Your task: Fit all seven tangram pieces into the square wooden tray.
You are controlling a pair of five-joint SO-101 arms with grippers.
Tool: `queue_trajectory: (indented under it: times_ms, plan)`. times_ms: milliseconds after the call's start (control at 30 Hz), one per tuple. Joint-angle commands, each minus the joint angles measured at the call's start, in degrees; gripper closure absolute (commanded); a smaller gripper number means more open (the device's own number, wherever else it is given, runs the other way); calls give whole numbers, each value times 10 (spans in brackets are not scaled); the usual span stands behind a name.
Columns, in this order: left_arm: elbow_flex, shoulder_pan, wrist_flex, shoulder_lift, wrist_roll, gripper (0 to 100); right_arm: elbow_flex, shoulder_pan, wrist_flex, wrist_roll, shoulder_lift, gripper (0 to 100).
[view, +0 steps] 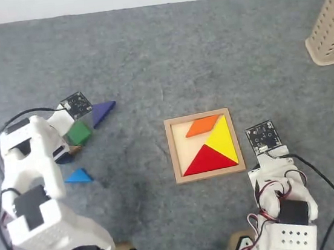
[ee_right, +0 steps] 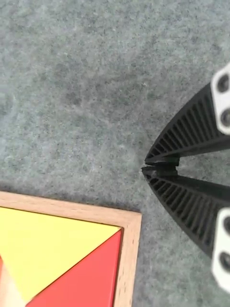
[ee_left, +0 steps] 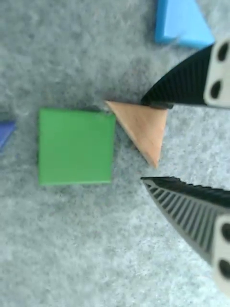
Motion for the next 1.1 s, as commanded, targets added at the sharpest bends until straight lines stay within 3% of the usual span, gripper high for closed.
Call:
queue_trajectory:
  times_ms: [0, 133, 233, 367, 567, 700, 933, 1067]
  plan:
    - [-23, -1, 76, -22, 8, 791, 11, -5, -3, 7, 0, 991]
    - [-27, -25, 173, -140, 24, 825, 11, -5, -3, 7, 0, 991]
    - [-21, -43, 150, -200, 109, 833, 11, -5, -3, 7, 0, 991]
    - [-12, -47, 87, -179, 309, 829, 11, -5, -3, 7, 0, 991]
    - [-58, -17, 90, -36, 679, 716, 11, -4, -3, 7, 0, 991]
    - [-134, -17, 136, 61, 826, 709, 11, -4, -2, 7, 1, 991]
    - [-262, -20, 234, 170, 855, 709, 11, -4, -2, 7, 1, 991]
    - [-265, -19, 282, 178, 811, 729, 11, -4, -2, 7, 1, 991]
